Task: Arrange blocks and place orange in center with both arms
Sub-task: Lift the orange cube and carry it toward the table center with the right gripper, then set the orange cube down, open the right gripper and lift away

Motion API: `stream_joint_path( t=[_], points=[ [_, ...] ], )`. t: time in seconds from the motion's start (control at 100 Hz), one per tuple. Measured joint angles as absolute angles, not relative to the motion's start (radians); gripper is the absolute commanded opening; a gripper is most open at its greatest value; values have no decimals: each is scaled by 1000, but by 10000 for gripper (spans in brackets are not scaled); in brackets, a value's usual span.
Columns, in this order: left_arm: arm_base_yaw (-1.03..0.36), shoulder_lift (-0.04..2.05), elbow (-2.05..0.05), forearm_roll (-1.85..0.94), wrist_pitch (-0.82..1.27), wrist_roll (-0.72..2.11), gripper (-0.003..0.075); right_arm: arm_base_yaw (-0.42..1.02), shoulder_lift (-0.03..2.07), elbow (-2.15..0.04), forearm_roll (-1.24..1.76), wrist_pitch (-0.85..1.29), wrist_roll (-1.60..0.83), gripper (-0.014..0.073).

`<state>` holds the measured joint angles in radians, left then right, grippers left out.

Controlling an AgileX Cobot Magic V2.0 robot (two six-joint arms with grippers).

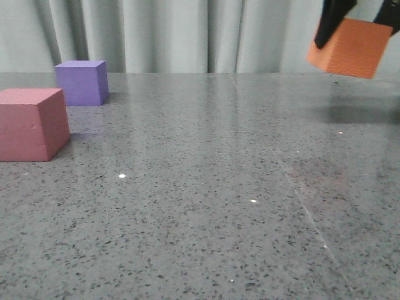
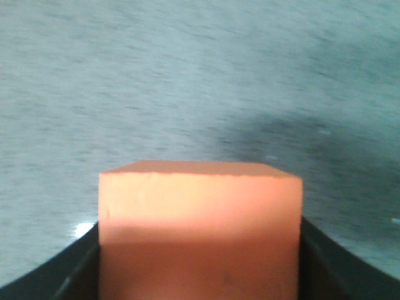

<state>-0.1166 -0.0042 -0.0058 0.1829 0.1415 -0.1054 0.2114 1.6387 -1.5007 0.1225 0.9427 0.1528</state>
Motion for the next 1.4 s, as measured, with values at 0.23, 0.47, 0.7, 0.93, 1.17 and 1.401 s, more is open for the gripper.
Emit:
stream_joint_path(
  t=[0.23, 0.47, 0.7, 0.93, 1.17, 1.401],
  points=[
    [-117, -4, -6, 183, 142, -105, -19, 390, 1690, -1592, 37, 935, 353, 241],
    [-117, -4, -6, 183, 142, -105, -19, 544, 1869, -1761, -119, 967, 541, 241],
    [-117, -4, -6, 183, 142, -105, -19, 618, 2023, -1900, -164, 1020, 629, 240],
    [-117, -4, -6, 183, 142, -105, -19, 620, 2068, -1918, -179, 1067, 668, 240],
    [-117, -4, -6, 183, 142, -105, -19, 621, 2068, -1919, -179, 1075, 680, 389],
    [-117, -4, -6, 183, 142, -105, -19, 621, 2068, -1919, -180, 1082, 682, 609]
  ],
)
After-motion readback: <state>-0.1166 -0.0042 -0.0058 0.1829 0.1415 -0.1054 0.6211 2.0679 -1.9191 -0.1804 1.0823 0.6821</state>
